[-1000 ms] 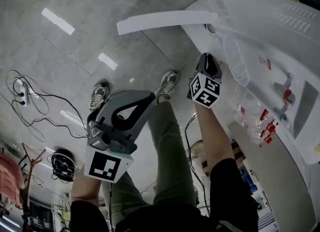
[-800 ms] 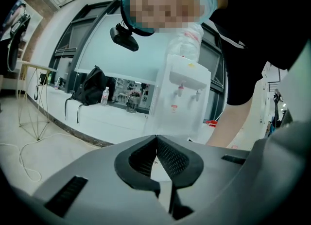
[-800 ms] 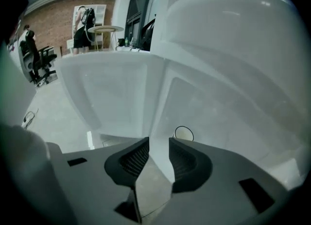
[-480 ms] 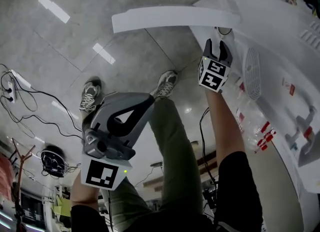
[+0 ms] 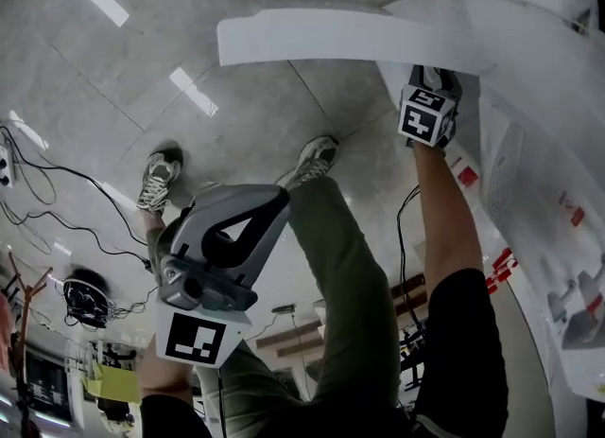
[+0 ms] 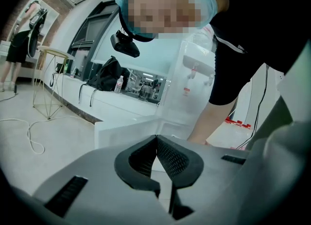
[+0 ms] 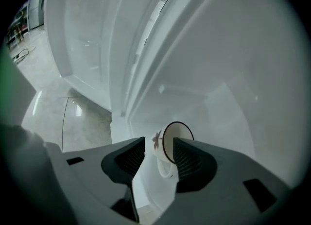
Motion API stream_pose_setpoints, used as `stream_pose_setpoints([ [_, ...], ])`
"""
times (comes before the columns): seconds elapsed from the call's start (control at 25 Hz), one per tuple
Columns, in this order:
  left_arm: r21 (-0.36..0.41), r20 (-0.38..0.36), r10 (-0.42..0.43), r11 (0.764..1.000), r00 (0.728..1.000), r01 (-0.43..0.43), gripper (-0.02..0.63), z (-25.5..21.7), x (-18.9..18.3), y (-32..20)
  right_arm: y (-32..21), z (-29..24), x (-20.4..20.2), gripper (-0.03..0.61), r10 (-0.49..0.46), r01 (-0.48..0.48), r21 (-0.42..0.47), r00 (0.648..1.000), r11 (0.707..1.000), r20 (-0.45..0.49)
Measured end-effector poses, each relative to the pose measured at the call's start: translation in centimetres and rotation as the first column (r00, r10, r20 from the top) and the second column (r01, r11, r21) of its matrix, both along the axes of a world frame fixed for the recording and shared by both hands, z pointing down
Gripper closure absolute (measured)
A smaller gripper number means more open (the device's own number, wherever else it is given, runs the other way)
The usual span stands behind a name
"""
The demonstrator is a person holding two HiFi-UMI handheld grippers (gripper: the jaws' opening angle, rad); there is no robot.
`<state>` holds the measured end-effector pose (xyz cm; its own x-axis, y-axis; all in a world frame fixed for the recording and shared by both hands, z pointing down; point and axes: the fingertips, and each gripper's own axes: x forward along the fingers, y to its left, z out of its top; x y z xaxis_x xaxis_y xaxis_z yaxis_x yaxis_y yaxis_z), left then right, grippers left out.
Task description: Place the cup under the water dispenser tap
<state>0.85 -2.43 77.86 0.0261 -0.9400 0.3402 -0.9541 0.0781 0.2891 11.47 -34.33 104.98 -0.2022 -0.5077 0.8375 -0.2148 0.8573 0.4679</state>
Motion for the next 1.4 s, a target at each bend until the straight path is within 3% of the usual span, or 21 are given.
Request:
stream_pose_setpoints([
  [0.2,-0.025,-0.024,-0.021,0.999,0.999,0.020,0.595,1.3,0.3,0.6,-0.6,1.4,-0.9,0.413,-0.076,0.077,0.005,0.994,0.997,-0.074],
  [0.44,-0.027,-0.027,-0.018,0.999,0.999,0.018,0.595,1.4,0.5,0.6,-1.1,2.4,-0.7,0.416,-0.061,0.059,-0.018,0.990,0.998,-0.128],
  [0.52,-0.032,-0.026,-0.022,0.999,0.999,0.021,0.595,1.5,0.5,0.7,-1.3,2.4,-0.6,0.470,-0.050,0.048,-0.020,0.989,0.999,-0.137],
  [0.84,-0.037,-0.028,-0.014,0.999,1.000,0.013,0.595,0.8,0.8,0.8,-0.3,2.1,-0.1,0.505,-0.065,0.048,-0.102,0.982,0.994,-0.177],
  [1.16,-0.011,-0.027,0.003,1.000,1.000,-0.003,0.595,-3.0,-0.1,0.4,5.1,-1.5,0.8,0.511,0.007,-0.023,-0.184,0.996,0.983,-0.089],
  [1.4,0.024,0.007,0.114,0.993,0.993,-0.114,0.595,-8.2,-0.4,0.5,12.4,-6.5,2.3,0.511,0.122,-0.118,-0.273,0.992,0.955,-0.001],
])
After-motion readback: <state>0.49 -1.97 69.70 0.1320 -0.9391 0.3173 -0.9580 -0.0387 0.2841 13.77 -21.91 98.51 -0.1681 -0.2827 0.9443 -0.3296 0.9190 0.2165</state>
